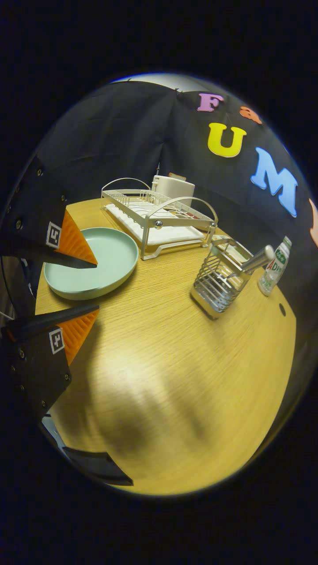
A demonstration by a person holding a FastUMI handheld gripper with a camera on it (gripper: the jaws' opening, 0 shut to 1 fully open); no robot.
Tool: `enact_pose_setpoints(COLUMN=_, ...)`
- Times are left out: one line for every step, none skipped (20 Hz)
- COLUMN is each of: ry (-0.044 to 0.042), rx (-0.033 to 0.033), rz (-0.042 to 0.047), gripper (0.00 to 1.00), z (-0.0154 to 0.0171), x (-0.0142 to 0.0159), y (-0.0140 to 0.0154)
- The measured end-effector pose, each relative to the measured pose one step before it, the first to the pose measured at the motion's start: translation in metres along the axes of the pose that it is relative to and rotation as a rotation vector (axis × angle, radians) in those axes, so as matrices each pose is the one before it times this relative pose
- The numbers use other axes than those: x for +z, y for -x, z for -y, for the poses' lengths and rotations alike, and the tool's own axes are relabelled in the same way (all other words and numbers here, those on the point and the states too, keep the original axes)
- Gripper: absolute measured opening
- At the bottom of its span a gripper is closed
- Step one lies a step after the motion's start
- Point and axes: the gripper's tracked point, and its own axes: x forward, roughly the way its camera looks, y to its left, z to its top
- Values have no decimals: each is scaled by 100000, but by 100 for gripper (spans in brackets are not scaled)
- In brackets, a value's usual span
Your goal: Take the plate from the dish rack, then take the spoon from the basket and place it into the plate.
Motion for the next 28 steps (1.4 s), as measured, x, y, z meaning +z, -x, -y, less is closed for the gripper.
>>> enact_pose_setpoints(ry=4853, rx=-1581, rz=4786, gripper=51, z=46, x=1174, y=951)
enact_pose_setpoints(ry=5166, rx=-1347, rz=5562, gripper=51, z=-144, x=1321, y=837)
enact_pose_setpoints(ry=5074, rx=-742, rz=6051, gripper=51, z=-104, x=1476, y=923)
enact_pose_setpoints(ry=6051, rx=-812, rz=7668, gripper=51, z=-88, x=2013, y=706)
enact_pose_setpoints(ry=6188, rx=-131, rz=7537, gripper=51, z=-125, x=1681, y=399)
enact_pose_setpoints(ry=6790, rx=933, rz=8747, gripper=51, z=-242, x=2256, y=543)
enact_pose_setpoints(ry=4443, rx=339, rz=6905, gripper=51, z=-63, x=1708, y=238)
enact_pose_setpoints(ry=2446, rx=374, rz=6072, gripper=51, z=100, x=1590, y=203)
enact_pose_setpoints(ry=1740, rx=161, rz=5098, gripper=51, z=68, x=967, y=-229)
enact_pose_setpoints(ry=1935, rx=-1159, rz=4469, gripper=51, z=491, x=941, y=-517)
enact_pose_setpoints(ry=3214, rx=-1460, rz=5027, gripper=51, z=637, x=1011, y=-708)
enact_pose_setpoints(ry=4264, rx=-1869, rz=5661, gripper=51, z=770, x=891, y=-693)
enact_pose_setpoints(ry=5724, rx=-2118, rz=5449, gripper=51, z=721, x=701, y=-710)
enact_pose_setpoints(ry=4929, rx=-1147, rz=2671, gripper=51, z=456, x=313, y=-555)
enact_pose_setpoints(ry=4777, rx=-572, rz=1315, gripper=51, z=154, x=-327, y=-605)
enact_pose_setpoints(ry=2262, rx=-75, rz=617, gripper=51, z=-52, x=-462, y=-479)
enact_pose_setpoints(ry=825, rx=839, rz=1384, gripper=51, z=-195, x=-384, y=-593)
enact_pose_setpoints(ry=523, rx=277, rz=861, gripper=51, z=-119, x=-370, y=-648)
enact_pose_setpoints(ry=691, rx=698, rz=-27, gripper=51, z=-114, x=-693, y=-652)
enact_pose_setpoints(ry=686, rx=631, rz=-421, gripper=51, z=-179, x=-1005, y=-891)
enact_pose_setpoints(ry=728, rx=-247, rz=-742, gripper=51, z=79, x=-848, y=-713)
enact_pose_setpoints(ry=268, rx=-11, rz=-389, gripper=51, z=-73, x=-555, y=-708)
enact_pose_setpoints(ry=-457, rx=-1, rz=64, gripper=51, z=-17, x=-402, y=-570)
enact_pose_setpoints(ry=-1229, rx=-481, rz=258, gripper=51, z=-50, x=-184, y=-564)
enact_pose_setpoints(ry=-1049, rx=2078, rz=81, gripper=51, z=-272, x=-242, y=-729)
enact_pose_setpoints(ry=-174, rx=1024, rz=-676, gripper=50, z=-456, x=-510, y=-480)
enact_pose_setpoints(ry=1394, rx=-785, rz=-1011, gripper=44, z=249, x=-99, y=128)
enact_pose_setpoints(ry=1490, rx=-1502, rz=783, gripper=39, z=229, x=315, y=45)
